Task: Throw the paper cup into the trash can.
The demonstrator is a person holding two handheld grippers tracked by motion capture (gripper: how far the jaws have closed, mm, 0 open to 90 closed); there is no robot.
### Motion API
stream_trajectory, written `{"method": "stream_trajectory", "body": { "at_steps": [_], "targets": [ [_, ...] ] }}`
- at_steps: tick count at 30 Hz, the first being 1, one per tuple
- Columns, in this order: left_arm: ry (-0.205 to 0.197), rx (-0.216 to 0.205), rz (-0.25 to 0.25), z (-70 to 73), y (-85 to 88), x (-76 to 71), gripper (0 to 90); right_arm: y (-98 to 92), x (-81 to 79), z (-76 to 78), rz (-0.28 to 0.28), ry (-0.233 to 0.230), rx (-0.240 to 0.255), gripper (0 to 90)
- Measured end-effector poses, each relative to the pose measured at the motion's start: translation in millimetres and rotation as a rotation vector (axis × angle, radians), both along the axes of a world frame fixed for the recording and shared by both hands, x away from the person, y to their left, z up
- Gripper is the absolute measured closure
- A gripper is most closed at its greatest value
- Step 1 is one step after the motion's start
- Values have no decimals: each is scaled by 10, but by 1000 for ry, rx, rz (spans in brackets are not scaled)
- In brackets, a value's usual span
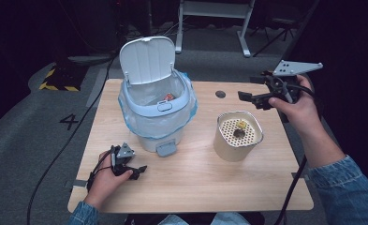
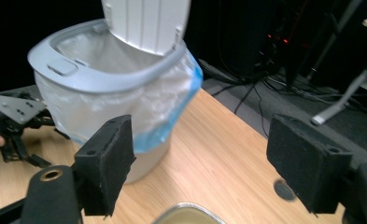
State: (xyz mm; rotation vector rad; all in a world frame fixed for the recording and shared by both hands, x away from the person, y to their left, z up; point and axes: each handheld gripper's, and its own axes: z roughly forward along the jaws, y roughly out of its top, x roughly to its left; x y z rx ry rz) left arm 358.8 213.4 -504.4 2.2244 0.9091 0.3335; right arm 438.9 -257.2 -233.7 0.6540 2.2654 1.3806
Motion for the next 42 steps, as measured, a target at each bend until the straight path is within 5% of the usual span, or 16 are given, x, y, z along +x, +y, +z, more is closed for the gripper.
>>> {"method": "stream_trajectory", "body": {
  "at_steps": [13,20,24,28,38,42],
  "targets": [
    [-2,0,4,-1,9,13,160,-480,-206,-378,-48,78,-32,245],
    [0,-1,7,-1,9,24,160,-687,-335,-671,-75,160,-11,254],
    [1,-4,11,-1,7,31,160,-761,-409,-862,-110,167,-70,252],
    [-1,-1,9,0,8,31,160,-836,-476,-1047,-120,186,-45,252],
    [-1,-8,13,3,18,34,171,-1021,-604,-1783,-157,276,-4,248],
    [8,-41,36,8,62,38,228,-1026,-647,-2095,-190,293,-27,243]
  ]
}}
